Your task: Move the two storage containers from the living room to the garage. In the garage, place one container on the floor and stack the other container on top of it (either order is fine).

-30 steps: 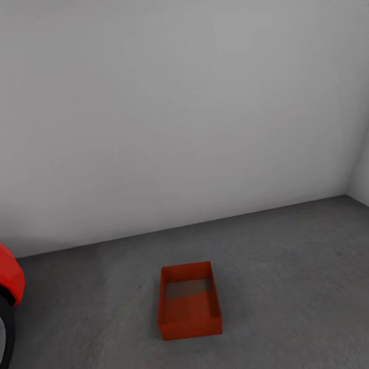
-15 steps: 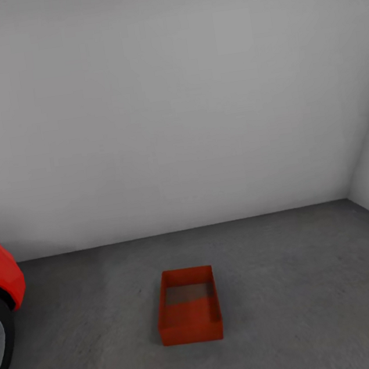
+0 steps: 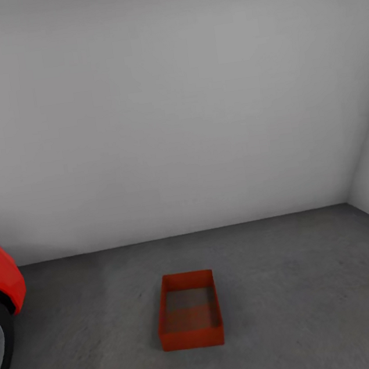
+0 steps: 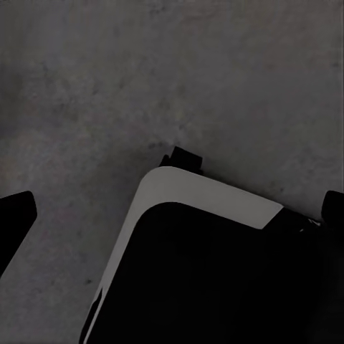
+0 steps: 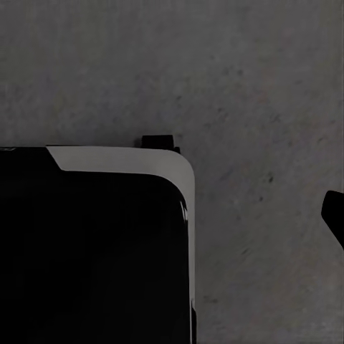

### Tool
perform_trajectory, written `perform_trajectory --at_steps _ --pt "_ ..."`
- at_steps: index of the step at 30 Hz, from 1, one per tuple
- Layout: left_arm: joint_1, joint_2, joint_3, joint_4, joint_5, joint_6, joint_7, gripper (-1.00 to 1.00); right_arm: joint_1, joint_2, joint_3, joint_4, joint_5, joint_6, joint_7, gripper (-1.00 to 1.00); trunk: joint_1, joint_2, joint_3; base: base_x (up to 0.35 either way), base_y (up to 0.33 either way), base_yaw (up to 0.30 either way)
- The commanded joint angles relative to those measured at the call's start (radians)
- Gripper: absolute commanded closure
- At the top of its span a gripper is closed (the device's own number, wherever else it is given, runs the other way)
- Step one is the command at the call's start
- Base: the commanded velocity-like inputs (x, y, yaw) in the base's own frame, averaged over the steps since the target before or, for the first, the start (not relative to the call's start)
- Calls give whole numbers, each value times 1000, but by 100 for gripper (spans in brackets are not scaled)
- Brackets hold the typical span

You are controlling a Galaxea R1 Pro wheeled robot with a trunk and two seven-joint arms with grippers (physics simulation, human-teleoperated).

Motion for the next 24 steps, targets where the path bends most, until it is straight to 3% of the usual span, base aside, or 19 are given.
perform_trajectory --at_steps 1,24 --pt "-1 0 -1 0 4 -2 2 -100 -1 0 6 3 -8 -6 0 -100 0 -1 1 0 0 0" --pt "-1 0 -1 0 4 -3 3 -100 -1 0 6 3 -8 -6 1 -100 0 -1 37 0 0 0"
